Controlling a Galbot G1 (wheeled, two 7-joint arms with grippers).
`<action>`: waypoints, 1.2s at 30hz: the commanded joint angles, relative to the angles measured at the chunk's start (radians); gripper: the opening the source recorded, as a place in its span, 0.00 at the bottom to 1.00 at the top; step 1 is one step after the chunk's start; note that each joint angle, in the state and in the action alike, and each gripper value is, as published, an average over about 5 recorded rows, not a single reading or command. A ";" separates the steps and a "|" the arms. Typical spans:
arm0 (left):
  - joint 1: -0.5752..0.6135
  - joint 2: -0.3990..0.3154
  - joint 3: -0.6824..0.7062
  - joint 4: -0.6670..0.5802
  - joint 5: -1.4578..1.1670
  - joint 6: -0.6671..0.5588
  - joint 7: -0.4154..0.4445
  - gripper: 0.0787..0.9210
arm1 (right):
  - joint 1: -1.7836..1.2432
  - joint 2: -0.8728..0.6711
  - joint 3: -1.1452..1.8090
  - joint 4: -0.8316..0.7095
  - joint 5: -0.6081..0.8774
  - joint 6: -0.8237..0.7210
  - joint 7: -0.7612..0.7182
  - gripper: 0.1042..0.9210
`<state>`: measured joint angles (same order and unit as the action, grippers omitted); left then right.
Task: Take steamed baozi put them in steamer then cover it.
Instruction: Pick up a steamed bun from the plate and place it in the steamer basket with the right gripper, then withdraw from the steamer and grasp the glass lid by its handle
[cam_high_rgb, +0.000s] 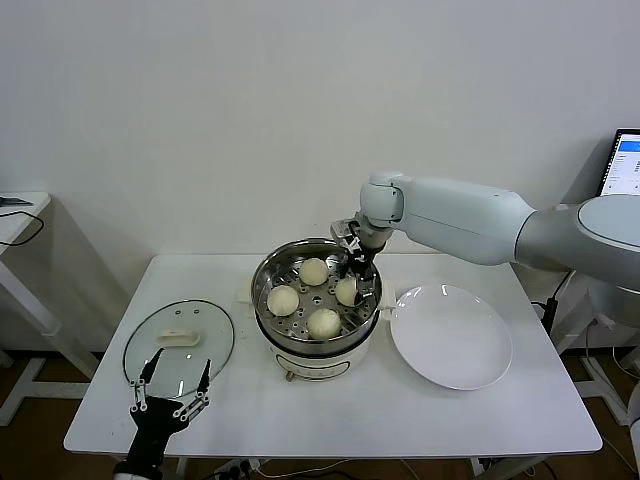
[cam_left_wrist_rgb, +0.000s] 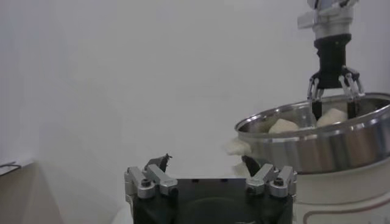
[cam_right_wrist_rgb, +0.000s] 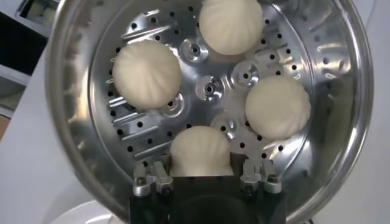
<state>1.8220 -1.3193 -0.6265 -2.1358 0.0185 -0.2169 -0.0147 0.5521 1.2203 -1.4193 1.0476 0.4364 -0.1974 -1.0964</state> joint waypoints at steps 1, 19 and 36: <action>-0.002 0.000 -0.004 -0.003 0.000 0.004 -0.001 0.88 | 0.013 -0.050 0.032 0.069 -0.004 0.000 0.007 0.87; -0.169 0.038 -0.026 0.052 0.250 0.093 -0.100 0.88 | -0.385 -0.611 0.546 0.551 0.208 0.352 1.296 0.88; -0.283 0.058 -0.018 0.185 0.459 0.102 -0.114 0.88 | -1.552 -0.209 1.827 0.430 -0.069 0.647 1.369 0.88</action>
<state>1.6050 -1.2674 -0.6442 -2.0414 0.3132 -0.1192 -0.1103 -0.3734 0.8022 -0.3209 1.4947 0.4706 0.2798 0.0908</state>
